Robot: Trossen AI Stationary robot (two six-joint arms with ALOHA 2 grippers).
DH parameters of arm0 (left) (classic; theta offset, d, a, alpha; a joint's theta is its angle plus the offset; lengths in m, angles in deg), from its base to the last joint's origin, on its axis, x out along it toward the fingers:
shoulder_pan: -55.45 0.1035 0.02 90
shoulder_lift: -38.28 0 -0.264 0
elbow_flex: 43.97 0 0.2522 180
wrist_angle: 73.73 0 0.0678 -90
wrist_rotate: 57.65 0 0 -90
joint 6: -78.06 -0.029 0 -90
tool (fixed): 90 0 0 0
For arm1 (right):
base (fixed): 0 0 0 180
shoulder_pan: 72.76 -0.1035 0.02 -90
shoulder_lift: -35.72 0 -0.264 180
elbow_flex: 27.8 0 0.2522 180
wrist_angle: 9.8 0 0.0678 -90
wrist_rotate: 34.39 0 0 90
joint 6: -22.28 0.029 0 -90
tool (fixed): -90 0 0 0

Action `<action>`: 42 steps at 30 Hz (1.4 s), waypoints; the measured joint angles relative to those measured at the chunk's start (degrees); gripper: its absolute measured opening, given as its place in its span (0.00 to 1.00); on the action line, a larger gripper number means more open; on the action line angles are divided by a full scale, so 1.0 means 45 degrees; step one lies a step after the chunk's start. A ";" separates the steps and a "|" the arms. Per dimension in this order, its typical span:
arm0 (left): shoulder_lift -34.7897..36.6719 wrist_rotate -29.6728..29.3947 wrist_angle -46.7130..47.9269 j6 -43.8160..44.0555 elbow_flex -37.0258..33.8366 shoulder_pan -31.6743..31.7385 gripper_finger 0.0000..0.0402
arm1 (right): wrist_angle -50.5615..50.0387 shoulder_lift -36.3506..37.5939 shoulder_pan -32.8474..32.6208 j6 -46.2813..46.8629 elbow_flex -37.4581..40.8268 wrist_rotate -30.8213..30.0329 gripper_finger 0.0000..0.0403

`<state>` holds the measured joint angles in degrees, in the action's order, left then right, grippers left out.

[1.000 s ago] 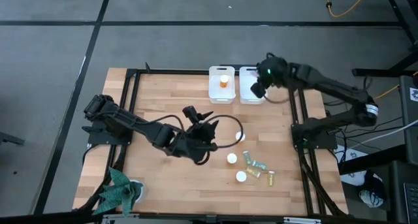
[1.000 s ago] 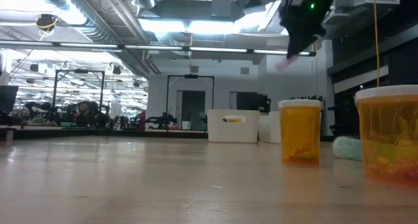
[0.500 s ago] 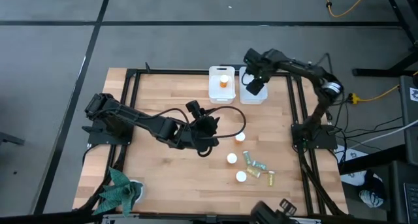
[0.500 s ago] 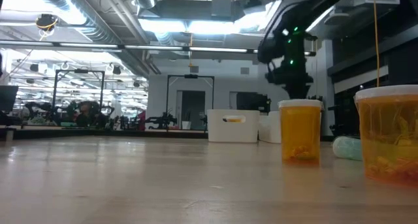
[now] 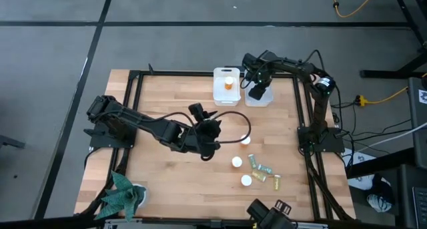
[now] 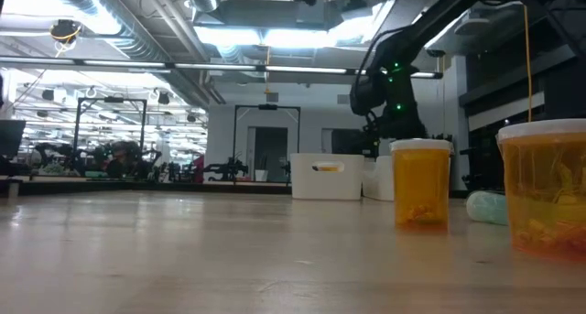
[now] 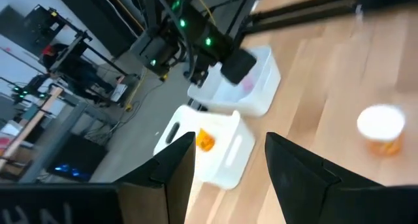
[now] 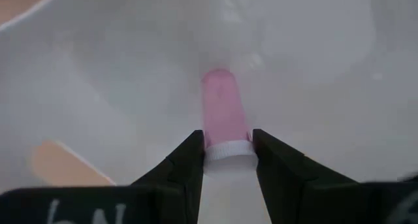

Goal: Pick and place medicine bottles into bin by pill shape (circle, oval)
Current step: Put the small purple medicine pill bottle into the right white bin

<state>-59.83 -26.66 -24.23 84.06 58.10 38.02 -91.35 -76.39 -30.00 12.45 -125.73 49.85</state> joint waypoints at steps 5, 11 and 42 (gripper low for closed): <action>0.0000 -0.0044 0.1532 0.0015 -0.0005 0.0367 0.44 | 0.0047 -0.0001 -0.0010 -0.0740 0.0008 0.0199 0.30; 0.0000 0.0010 0.2447 0.0305 -0.0005 0.0946 0.44 | 0.0047 -0.0001 -0.0005 -0.1564 0.0013 -0.0049 0.30; -0.0005 0.0661 0.3966 0.0355 -0.0014 0.2739 0.44 | -0.0333 0.0004 -0.0005 -0.0497 0.0027 -0.0042 0.39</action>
<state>-59.85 -23.68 -6.39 85.66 58.04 50.34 -92.85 -76.37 -30.02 10.21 -125.61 49.66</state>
